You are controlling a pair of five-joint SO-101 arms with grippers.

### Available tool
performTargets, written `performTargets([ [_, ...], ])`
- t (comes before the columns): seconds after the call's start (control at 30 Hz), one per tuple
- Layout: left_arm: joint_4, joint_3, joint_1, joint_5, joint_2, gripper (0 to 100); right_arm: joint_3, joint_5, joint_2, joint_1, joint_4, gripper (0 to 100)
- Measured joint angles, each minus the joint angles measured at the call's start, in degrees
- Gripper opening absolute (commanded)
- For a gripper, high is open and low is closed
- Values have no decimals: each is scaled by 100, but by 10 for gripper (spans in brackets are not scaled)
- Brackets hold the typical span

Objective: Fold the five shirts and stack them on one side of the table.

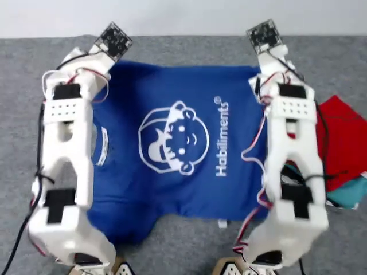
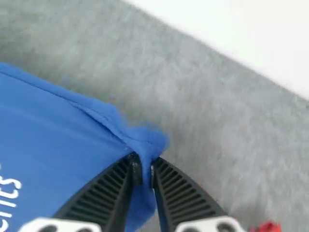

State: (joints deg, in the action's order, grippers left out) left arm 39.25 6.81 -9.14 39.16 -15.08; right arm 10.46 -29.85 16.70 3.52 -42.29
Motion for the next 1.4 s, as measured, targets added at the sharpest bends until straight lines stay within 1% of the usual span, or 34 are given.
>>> performTargets([
  [0.1,-62,932,0,0,-756,5,985,0,721,-9,0,11],
  [0.27,-62,2690,26,0,-1802,5,2277,0,1354,-18,-237,11],
  [0.4,-9,3692,53,0,-2233,5,2884,0,1521,-18,-387,11],
  [0.5,422,4149,79,0,-2374,5,3024,0,1521,-44,-536,11],
  [0.63,1187,4378,70,0,-2435,5,3068,-35,1521,-105,-826,11],
  [0.8,2374,4422,62,88,-2435,5,3068,-448,1521,-185,-1635,11],
  [0.93,3666,4448,26,633,-2435,5,3068,-563,1521,-202,-2664,11],
  [1.07,5143,4668,-70,1231,-2435,5,3068,-800,1380,-202,-3719,11],
  [1.13,5723,4703,-123,1512,-2435,5,3077,-844,1284,-202,-4176,11],
  [1.2,5925,4703,-185,1670,-2435,5,3077,-862,1266,-202,-4571,11],
  [1.27,5943,4554,-290,1829,-2435,5,3077,-870,1266,-202,-5002,11],
  [1.4,5960,3710,-387,2242,-2215,6,3077,-879,1266,-202,-5741,11],
])
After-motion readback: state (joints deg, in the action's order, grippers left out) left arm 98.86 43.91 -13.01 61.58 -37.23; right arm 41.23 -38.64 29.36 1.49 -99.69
